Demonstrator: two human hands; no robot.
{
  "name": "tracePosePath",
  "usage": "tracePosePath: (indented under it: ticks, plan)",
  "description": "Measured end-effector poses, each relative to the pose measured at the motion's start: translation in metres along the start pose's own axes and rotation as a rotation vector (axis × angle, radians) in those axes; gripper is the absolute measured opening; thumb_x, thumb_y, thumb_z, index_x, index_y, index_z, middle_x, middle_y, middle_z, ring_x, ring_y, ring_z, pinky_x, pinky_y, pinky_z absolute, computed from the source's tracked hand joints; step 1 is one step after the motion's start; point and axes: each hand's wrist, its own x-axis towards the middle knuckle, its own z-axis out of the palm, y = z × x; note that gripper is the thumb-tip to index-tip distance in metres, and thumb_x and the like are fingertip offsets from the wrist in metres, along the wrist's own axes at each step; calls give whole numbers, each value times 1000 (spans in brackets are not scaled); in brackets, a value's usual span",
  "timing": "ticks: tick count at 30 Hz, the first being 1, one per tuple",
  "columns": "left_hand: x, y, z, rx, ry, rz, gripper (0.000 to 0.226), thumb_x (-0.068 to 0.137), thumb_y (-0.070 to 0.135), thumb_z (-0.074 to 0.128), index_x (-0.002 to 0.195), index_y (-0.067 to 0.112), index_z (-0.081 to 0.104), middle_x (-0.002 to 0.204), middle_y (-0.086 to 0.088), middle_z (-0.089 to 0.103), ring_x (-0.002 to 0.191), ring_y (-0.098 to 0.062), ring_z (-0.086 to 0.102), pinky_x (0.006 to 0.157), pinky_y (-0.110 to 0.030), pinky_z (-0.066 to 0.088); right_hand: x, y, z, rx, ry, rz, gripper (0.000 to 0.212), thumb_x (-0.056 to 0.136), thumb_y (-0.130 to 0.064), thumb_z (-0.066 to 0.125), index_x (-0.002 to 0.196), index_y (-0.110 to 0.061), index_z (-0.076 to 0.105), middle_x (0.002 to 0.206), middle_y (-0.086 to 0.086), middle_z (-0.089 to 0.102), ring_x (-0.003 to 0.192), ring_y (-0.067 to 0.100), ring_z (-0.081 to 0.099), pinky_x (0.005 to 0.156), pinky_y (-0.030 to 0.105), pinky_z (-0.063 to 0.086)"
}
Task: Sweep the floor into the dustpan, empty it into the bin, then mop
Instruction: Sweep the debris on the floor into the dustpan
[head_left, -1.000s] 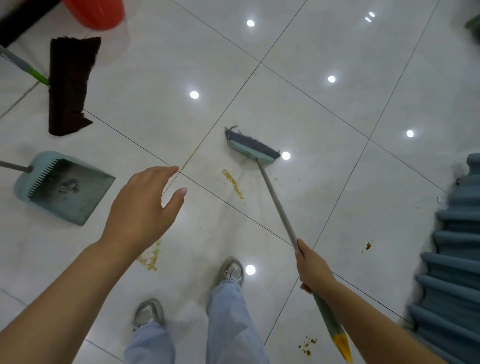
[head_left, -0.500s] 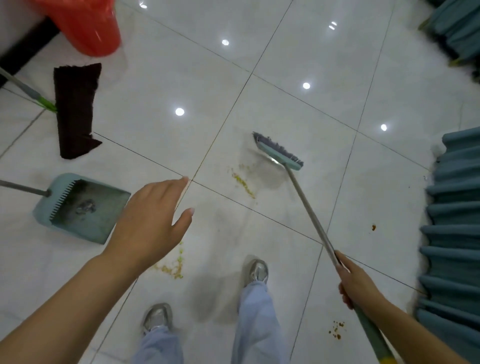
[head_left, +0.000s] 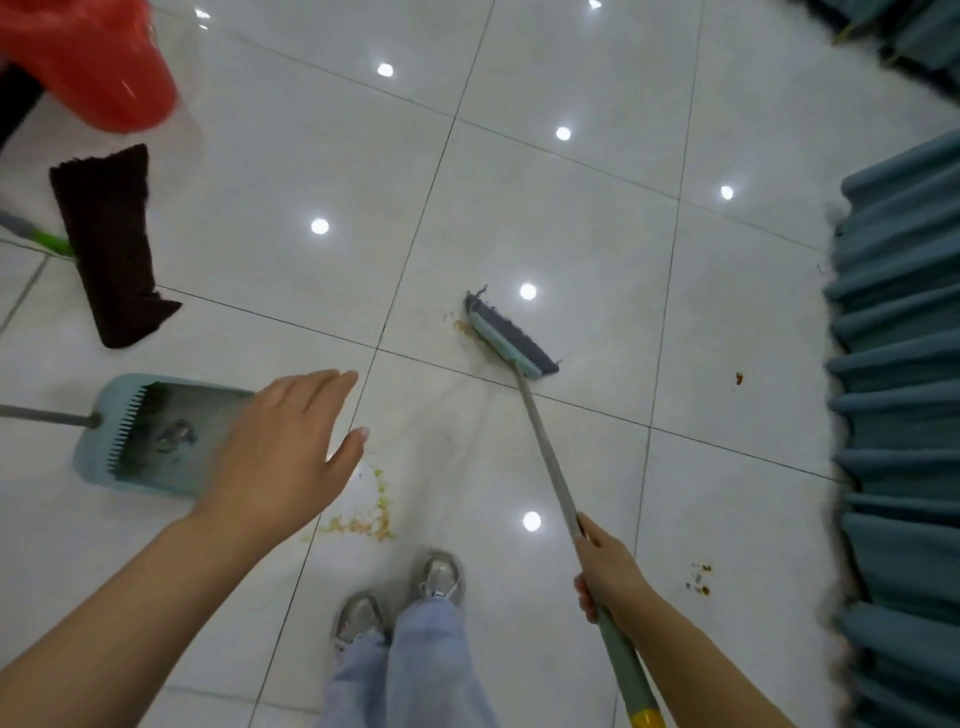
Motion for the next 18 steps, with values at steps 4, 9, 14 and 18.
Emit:
tracePosePath:
  ticks: [4, 9, 14, 18]
  plan:
    - [5, 9, 6, -9, 5, 21, 74, 82, 59, 34, 135, 11, 50, 133, -10, 56, 119, -31, 53, 96, -44, 44, -18, 25, -7, 72, -16, 8, 42, 102, -28, 36, 142, -39, 41, 50, 7, 43, 37, 16, 40, 39, 22, 40]
    - [14, 19, 4, 23, -5, 19, 79, 79, 68, 33, 139, 18, 47, 140, -9, 50, 125, -29, 47, 103, -44, 38, 5, 3, -43, 88, 18, -52, 42, 103, -25, 35, 144, -35, 40, 55, 8, 45, 41, 16, 43, 39, 23, 41]
    - [19, 18, 2, 45, -28, -60, 89, 77, 72, 28, 143, 14, 39, 146, -9, 42, 132, -27, 39, 109, -42, 31, 51, -45, -52, -51, 32, -56, 42, 104, -21, 30, 146, -27, 35, 75, 13, 51, 52, 19, 48, 44, 28, 45]
    - [18, 12, 0, 54, -43, -90, 93, 75, 76, 24, 146, 15, 34, 149, -4, 39, 136, -21, 37, 112, -39, 28, 45, -54, -26, -49, -5, -37, 44, 104, -21, 30, 147, -29, 32, 79, 13, 52, 56, 18, 48, 42, 24, 45]
